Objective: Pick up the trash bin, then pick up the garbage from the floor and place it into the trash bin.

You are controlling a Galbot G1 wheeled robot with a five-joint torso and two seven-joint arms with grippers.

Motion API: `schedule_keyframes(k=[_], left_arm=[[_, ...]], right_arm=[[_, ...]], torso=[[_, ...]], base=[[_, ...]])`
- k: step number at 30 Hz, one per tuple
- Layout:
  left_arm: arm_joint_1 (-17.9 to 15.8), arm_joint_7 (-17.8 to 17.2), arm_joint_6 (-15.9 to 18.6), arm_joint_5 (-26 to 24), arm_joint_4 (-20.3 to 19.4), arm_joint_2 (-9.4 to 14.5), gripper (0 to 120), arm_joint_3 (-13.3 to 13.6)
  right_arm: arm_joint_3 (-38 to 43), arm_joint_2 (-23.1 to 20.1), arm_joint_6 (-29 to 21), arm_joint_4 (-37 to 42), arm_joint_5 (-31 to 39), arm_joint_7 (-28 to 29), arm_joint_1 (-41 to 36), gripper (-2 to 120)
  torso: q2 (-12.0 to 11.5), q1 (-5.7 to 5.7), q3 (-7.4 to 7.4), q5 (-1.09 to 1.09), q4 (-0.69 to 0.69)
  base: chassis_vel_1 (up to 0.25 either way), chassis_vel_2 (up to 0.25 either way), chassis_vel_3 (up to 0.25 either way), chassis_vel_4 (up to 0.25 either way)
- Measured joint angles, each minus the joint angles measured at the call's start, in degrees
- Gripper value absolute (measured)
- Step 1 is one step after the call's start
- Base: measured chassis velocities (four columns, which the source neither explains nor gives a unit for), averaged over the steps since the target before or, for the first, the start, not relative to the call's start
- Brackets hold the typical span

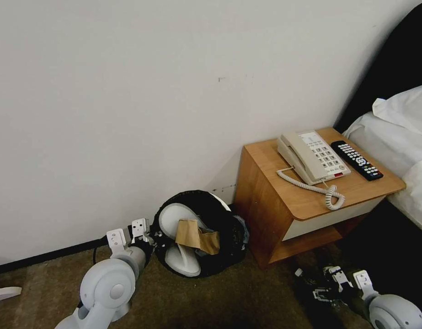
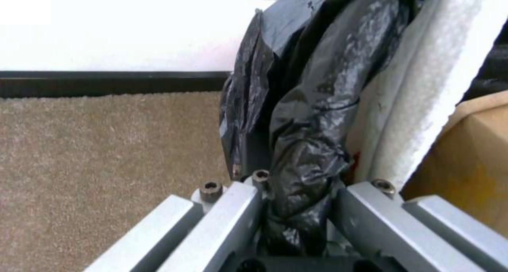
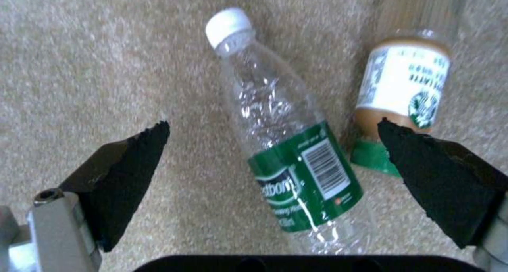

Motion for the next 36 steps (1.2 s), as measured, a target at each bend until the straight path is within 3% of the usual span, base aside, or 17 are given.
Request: schedule_keyframes(k=[17,36], left_arm=[[0.1,0.3,-0.1,0.1,0.3,-0.3,0,-0.3],[-0.7,0.5,-0.2,0.2,1.5,-0.3,0,-0.4]], right_arm=[[-4.7,0.5,-4.1,-1.4,2.6,2.6,3.8,100],[-10.2,0.8,-4.4,-4.4,4.1,3.8,9.8,100]], torso=[[0.0,0.0,0.0,0.0,0.0],[0.0,0.0,0.0,0.0,0.0]], base=[[0.0,0.0,0.0,0.0],[0.0,0.0,0.0,0.0]])
